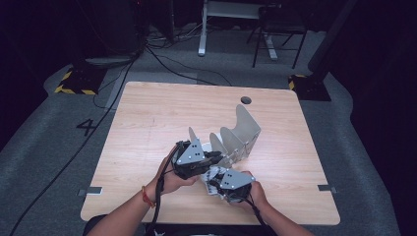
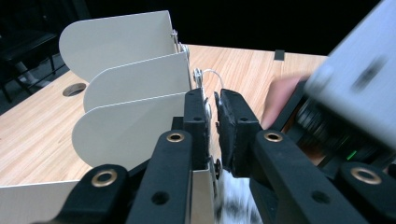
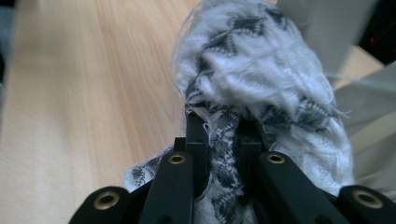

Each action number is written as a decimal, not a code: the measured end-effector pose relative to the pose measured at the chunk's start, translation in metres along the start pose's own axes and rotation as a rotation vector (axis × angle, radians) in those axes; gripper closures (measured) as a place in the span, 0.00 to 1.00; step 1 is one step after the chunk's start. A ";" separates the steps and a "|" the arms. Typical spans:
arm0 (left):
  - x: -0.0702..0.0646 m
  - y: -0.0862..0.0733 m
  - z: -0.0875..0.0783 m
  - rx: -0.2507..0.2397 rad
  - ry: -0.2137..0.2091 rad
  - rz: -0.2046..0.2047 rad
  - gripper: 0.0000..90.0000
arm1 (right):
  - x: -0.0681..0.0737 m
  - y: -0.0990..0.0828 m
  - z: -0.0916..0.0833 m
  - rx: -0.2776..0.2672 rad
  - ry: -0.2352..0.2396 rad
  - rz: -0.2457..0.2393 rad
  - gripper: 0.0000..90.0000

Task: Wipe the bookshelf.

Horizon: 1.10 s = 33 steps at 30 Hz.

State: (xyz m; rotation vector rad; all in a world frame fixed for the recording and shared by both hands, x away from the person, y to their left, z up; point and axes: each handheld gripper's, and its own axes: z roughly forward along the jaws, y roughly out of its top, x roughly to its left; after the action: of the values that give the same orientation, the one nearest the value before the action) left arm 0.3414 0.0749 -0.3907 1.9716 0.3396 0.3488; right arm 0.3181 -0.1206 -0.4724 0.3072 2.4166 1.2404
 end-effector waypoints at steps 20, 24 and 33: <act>0.001 -0.001 0.000 -0.001 0.001 0.003 0.91 | -0.033 -0.003 -0.050 -0.086 -0.226 0.010 0.91; 0.001 0.000 0.000 -0.002 -0.001 0.001 0.91 | -0.042 -0.008 -0.055 -0.074 -0.273 0.041 0.91; 0.001 -0.001 0.000 -0.003 0.004 -0.001 0.91 | -0.045 -0.031 -0.024 0.087 -0.221 0.045 0.90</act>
State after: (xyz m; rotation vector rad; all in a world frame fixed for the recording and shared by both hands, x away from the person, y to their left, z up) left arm 0.3422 0.0758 -0.3911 1.9679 0.3416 0.3525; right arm 0.3466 -0.1728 -0.4735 0.4993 2.2875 1.0605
